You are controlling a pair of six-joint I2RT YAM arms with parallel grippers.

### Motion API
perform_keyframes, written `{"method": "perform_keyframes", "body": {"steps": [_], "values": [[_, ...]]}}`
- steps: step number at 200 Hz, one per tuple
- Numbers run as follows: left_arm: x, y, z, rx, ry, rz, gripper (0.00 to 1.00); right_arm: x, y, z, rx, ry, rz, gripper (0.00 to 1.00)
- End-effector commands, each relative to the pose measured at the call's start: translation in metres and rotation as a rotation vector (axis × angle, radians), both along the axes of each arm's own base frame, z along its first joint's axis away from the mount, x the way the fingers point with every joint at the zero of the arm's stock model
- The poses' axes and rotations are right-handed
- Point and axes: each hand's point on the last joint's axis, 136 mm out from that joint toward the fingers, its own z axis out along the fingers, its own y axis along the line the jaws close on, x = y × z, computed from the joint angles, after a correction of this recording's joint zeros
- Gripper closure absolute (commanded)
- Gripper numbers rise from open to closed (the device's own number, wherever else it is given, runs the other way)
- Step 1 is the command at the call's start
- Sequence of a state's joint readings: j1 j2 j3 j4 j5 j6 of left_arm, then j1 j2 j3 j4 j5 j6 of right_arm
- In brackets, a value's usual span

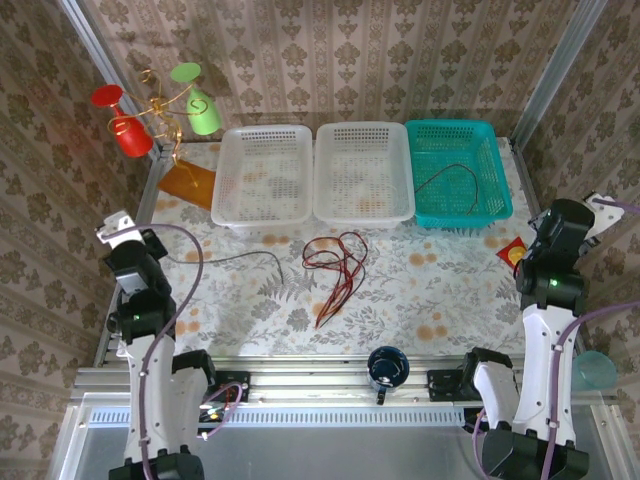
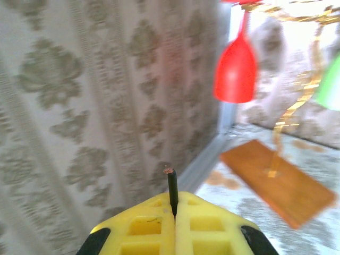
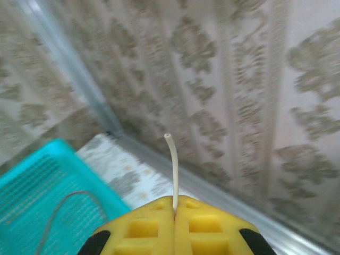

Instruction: Untangle the cables

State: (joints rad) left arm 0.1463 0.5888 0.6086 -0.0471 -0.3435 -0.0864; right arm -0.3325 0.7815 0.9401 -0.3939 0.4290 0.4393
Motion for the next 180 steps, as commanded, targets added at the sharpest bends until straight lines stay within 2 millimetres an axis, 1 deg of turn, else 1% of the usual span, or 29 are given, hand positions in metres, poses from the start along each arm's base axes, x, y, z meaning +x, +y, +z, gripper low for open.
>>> {"method": "perform_keyframes", "body": {"steps": [1, 13, 21, 30, 51, 72, 87, 89, 106, 115, 121, 122, 124, 138, 151, 163, 166, 169, 173, 180], "values": [[0.005, -0.042, 0.039, -0.044, -0.095, -0.199, 1.00, 0.024, 0.047, 0.027, 0.126, -0.145, 0.252, 1.00], [0.008, -0.060, 0.043, -0.040, -0.088, -0.262, 1.00, 0.037, 0.072, 0.058, 0.152, -0.232, 0.394, 1.00], [0.010, -0.071, 0.044, -0.022, -0.075, -0.292, 1.00, 0.044, 0.090, 0.082, 0.168, -0.296, 0.479, 1.00], [0.011, -0.078, 0.043, 0.001, -0.054, -0.303, 1.00, 0.051, 0.107, 0.108, 0.169, -0.352, 0.557, 1.00], [0.017, -0.096, 0.042, 0.056, -0.040, -0.333, 1.00, 0.068, 0.143, 0.159, 0.114, -0.414, 0.690, 1.00], [0.022, -0.108, 0.038, 0.069, -0.042, -0.357, 1.00, 0.091, 0.169, 0.196, 0.074, -0.461, 0.782, 1.00], [0.025, -0.114, 0.034, 0.066, -0.025, -0.364, 1.00, 0.111, 0.188, 0.216, 0.073, -0.485, 0.849, 1.00], [0.025, -0.115, 0.033, 0.067, -0.020, -0.365, 1.00, 0.110, 0.191, 0.222, 0.069, -0.496, 0.859, 1.00], [0.027, -0.120, 0.026, 0.056, 0.003, -0.370, 1.00, 0.132, 0.216, 0.242, 0.035, -0.513, 0.923, 1.00], [0.027, -0.124, 0.022, 0.046, 0.008, -0.380, 1.00, 0.146, 0.229, 0.249, 0.019, -0.511, 0.949, 1.00], [0.027, -0.126, 0.019, 0.039, 0.007, -0.387, 1.00, 0.153, 0.236, 0.256, 0.007, -0.516, 0.965, 1.00], [0.027, -0.127, 0.019, 0.037, 0.007, -0.388, 1.00, 0.159, 0.238, 0.251, 0.011, -0.503, 0.966, 1.00], [0.027, -0.128, 0.018, 0.035, 0.008, -0.392, 1.00, 0.164, 0.240, 0.252, 0.009, -0.501, 0.970, 1.00], [0.027, -0.134, 0.012, 0.024, 0.011, -0.409, 1.00, 0.184, 0.254, 0.263, -0.004, -0.507, 0.992, 1.00], [0.025, -0.138, 0.008, 0.025, 0.012, -0.406, 1.00, 0.208, 0.261, 0.264, -0.012, -0.506, 0.997, 1.00], [0.024, -0.140, 0.007, 0.032, 0.002, -0.397, 1.00, 0.231, 0.265, 0.259, -0.014, -0.503, 0.994, 1.00], [0.025, -0.139, 0.007, 0.037, 0.001, -0.389, 1.00, 0.240, 0.267, 0.254, -0.011, -0.493, 0.995, 1.00], [0.024, -0.146, 0.007, 0.041, -0.001, -0.412, 1.00, 0.246, 0.268, 0.250, -0.010, -0.485, 0.996, 1.00], [0.023, -0.148, 0.008, 0.048, -0.004, -0.414, 1.00, 0.253, 0.271, 0.246, -0.009, -0.479, 1.001, 1.00], [0.023, -0.150, 0.009, 0.058, -0.006, -0.412, 1.00, 0.270, 0.274, 0.232, 0.000, -0.450, 1.002, 1.00]]}}
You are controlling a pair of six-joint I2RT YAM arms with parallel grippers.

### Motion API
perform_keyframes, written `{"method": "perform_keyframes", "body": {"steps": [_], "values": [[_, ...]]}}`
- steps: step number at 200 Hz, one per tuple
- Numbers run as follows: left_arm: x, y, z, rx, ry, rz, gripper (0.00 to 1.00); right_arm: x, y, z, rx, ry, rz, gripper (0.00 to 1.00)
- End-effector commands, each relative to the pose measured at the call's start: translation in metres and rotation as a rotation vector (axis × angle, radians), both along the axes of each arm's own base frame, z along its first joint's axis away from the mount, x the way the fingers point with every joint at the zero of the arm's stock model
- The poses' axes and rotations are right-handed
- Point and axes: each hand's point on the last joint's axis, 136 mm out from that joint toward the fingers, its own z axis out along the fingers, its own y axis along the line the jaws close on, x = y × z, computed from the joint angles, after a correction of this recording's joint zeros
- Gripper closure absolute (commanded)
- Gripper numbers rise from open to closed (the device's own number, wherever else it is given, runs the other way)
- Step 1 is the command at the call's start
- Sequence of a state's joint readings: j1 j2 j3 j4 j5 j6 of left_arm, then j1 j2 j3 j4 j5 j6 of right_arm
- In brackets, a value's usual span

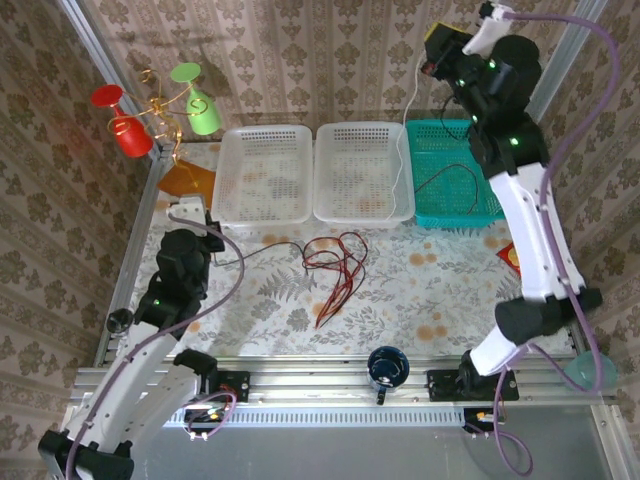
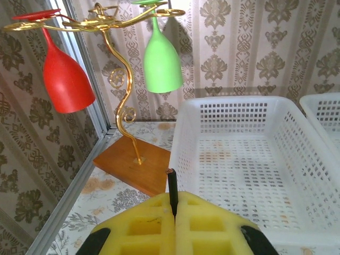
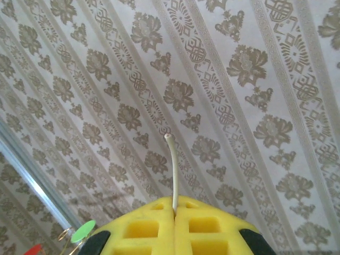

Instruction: Untangle the cables

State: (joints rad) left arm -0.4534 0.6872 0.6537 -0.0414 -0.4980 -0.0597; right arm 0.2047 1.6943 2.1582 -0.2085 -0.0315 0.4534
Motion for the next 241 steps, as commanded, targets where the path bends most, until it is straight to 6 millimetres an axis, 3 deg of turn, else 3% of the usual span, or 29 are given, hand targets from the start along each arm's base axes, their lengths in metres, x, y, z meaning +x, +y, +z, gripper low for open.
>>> {"method": "perform_keyframes", "body": {"steps": [1, 31, 55, 66, 77, 107, 142, 171, 187, 199, 211, 233, 241], "values": [[-0.002, -0.001, 0.011, -0.005, -0.058, 0.037, 1.00, 0.041, 0.010, -0.025, -0.043, 0.040, 0.005, 1.00], [-0.001, -0.008, 0.017, 0.021, -0.066, 0.015, 1.00, 0.094, 0.025, -0.089, -0.096, 0.166, 0.002, 1.00], [0.000, -0.012, 0.019, 0.024, -0.072, -0.007, 1.00, 0.125, 0.034, -0.158, -0.167, 0.299, -0.024, 1.00], [0.000, -0.014, 0.018, 0.024, -0.071, -0.014, 1.00, 0.135, 0.036, -0.178, -0.197, 0.330, -0.041, 1.00], [0.000, -0.014, 0.019, 0.018, -0.073, -0.014, 1.00, 0.139, 0.037, -0.168, -0.190, 0.312, -0.040, 1.00], [0.000, -0.016, 0.026, -0.004, -0.086, -0.019, 1.00, 0.121, 0.038, -0.081, -0.151, 0.125, -0.042, 1.00], [0.000, -0.018, 0.024, -0.015, -0.082, -0.029, 1.00, 0.101, 0.040, -0.036, -0.129, -0.005, -0.034, 1.00], [-0.002, -0.018, 0.021, -0.016, -0.075, -0.037, 1.00, 0.076, 0.046, 0.023, -0.144, -0.243, -0.056, 1.00], [-0.003, -0.018, 0.020, -0.018, -0.072, -0.042, 1.00, 0.066, 0.042, 0.042, -0.129, -0.311, -0.083, 1.00], [-0.004, -0.018, 0.020, -0.021, -0.071, -0.041, 1.00, 0.068, 0.040, 0.040, -0.130, -0.295, -0.096, 1.00], [-0.004, -0.017, 0.019, -0.022, -0.071, -0.040, 1.00, 0.077, 0.042, 0.025, -0.152, -0.251, -0.094, 1.00], [-0.005, -0.018, 0.018, -0.020, -0.068, -0.045, 1.00, 0.100, 0.054, -0.021, -0.202, -0.131, -0.059, 1.00], [-0.005, -0.019, 0.017, -0.021, -0.067, -0.048, 1.00, 0.112, 0.059, -0.050, -0.221, -0.063, -0.050, 1.00]]}}
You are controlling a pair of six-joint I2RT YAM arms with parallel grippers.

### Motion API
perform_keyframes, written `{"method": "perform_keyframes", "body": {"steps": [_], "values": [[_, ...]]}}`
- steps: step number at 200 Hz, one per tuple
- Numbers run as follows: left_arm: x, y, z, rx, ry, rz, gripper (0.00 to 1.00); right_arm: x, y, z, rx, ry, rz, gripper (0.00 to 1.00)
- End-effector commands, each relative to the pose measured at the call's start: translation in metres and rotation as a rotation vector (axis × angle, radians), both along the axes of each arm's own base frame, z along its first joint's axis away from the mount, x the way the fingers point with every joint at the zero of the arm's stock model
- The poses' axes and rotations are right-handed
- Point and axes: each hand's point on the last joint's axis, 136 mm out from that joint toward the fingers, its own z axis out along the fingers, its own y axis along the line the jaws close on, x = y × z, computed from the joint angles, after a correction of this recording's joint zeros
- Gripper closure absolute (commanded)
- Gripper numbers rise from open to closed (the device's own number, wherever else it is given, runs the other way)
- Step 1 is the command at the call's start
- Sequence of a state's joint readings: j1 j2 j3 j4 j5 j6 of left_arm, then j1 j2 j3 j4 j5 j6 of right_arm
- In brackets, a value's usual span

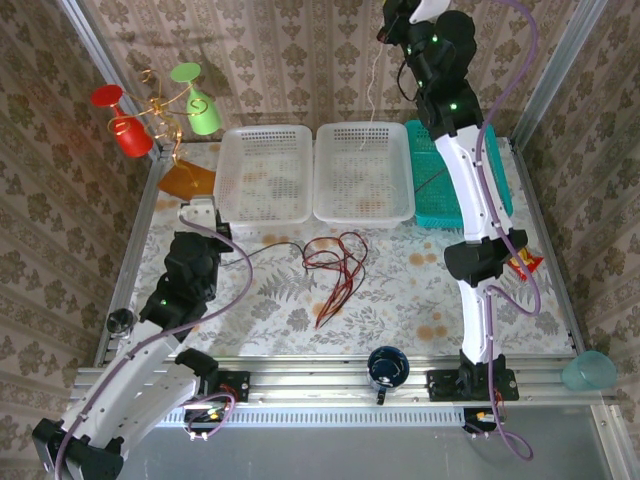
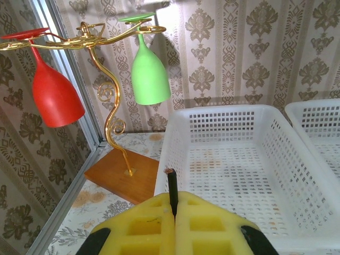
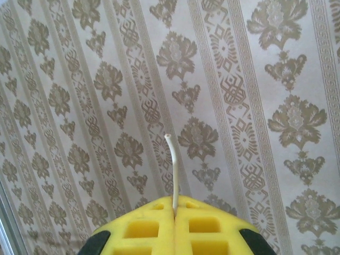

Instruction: Untangle the cables

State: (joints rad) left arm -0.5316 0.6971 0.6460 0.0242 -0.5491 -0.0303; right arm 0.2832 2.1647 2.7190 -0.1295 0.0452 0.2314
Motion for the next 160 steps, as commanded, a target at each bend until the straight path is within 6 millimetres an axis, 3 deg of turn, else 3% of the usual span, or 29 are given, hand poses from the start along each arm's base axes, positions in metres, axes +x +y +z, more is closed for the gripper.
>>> {"method": "perform_keyframes", "body": {"steps": [1, 12, 35, 58, 80, 102, 136, 160], "values": [[-0.003, -0.003, 0.009, -0.034, -0.022, -0.017, 1.00, 0.033, 0.011, -0.067, -0.069, 0.156, -0.016, 1.00], [-0.003, -0.004, 0.007, -0.038, -0.018, -0.025, 1.00, 0.046, 0.015, -0.109, -0.085, 0.256, -0.021, 1.00], [-0.004, -0.006, 0.005, -0.050, -0.011, -0.035, 1.00, 0.059, 0.015, -0.229, -0.119, 0.523, -0.071, 1.00], [-0.004, -0.007, 0.004, -0.048, -0.001, -0.044, 1.00, 0.048, 0.008, -0.340, -0.143, 0.791, -0.141, 1.00], [-0.004, -0.009, 0.004, -0.045, 0.003, -0.052, 1.00, 0.030, 0.005, -0.416, -0.179, 0.992, -0.152, 1.00], [-0.001, -0.013, 0.002, -0.046, 0.010, -0.063, 1.00, 0.019, 0.007, -0.463, -0.242, 1.131, -0.135, 1.00], [0.001, -0.020, 0.001, -0.060, 0.020, -0.074, 1.00, 0.010, 0.011, -0.508, -0.309, 1.286, -0.107, 1.00], [-0.002, -0.021, 0.008, -0.075, 0.021, -0.067, 1.00, 0.012, 0.022, -0.515, -0.262, 1.311, -0.047, 0.79]]}}
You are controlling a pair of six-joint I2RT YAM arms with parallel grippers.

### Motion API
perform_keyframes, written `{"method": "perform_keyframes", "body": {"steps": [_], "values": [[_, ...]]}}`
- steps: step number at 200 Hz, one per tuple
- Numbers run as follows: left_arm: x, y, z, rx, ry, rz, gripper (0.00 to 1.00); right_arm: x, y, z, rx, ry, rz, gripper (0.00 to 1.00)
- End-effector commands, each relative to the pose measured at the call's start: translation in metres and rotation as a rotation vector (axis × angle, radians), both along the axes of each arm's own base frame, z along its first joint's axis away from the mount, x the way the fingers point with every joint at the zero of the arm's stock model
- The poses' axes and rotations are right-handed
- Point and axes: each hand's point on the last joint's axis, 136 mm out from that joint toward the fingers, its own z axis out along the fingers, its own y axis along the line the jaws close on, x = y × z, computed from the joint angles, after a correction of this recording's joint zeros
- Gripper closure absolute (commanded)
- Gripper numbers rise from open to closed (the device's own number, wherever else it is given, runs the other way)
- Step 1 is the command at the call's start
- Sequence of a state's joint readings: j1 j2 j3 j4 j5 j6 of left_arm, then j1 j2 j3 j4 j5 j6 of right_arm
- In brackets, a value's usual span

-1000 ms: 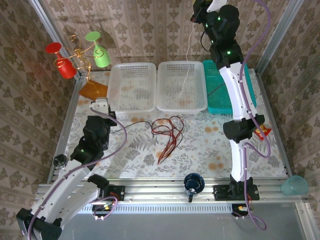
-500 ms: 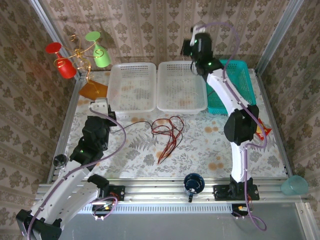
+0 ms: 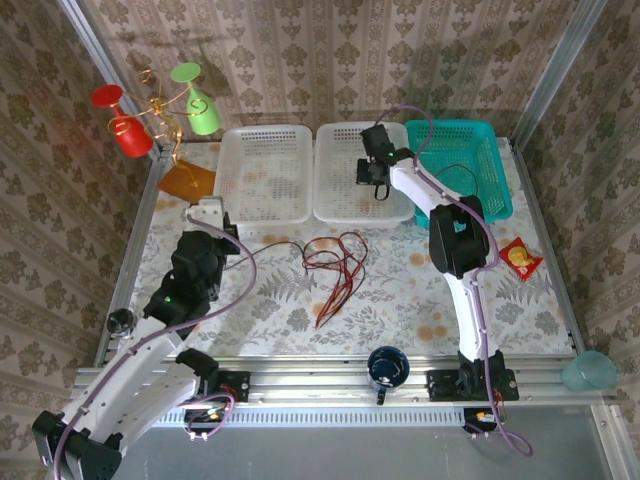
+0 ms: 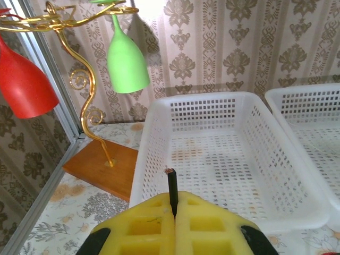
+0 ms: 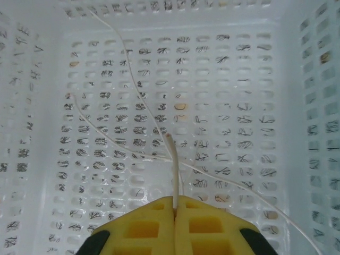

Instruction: Untangle the cables

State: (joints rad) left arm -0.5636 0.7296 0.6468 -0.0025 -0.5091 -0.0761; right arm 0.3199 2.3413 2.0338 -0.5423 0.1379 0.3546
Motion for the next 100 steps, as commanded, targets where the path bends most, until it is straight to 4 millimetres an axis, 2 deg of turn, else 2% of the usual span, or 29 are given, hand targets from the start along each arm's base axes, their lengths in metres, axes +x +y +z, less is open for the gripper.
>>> {"method": "perform_keyframes", "body": {"steps": [1, 20, 44, 69, 100], "values": [[-0.004, -0.002, 0.024, -0.056, -0.031, -0.002, 1.00, -0.010, 0.010, -0.010, 0.047, 0.080, 0.019, 0.78], [-0.010, -0.004, 0.046, -0.044, -0.063, -0.014, 1.00, -0.005, 0.013, 0.016, 0.072, 0.033, 0.027, 0.62], [-0.015, 0.001, 0.078, -0.003, -0.122, 0.001, 1.00, -0.003, 0.012, 0.062, 0.068, -0.028, 0.037, 0.31], [-0.016, 0.002, 0.108, 0.032, -0.167, 0.003, 1.00, -0.011, 0.004, 0.109, 0.049, -0.081, 0.039, 0.01], [-0.016, -0.001, 0.146, 0.066, -0.234, -0.020, 1.00, -0.027, 0.003, 0.157, 0.089, -0.132, 0.087, 0.00]]}}
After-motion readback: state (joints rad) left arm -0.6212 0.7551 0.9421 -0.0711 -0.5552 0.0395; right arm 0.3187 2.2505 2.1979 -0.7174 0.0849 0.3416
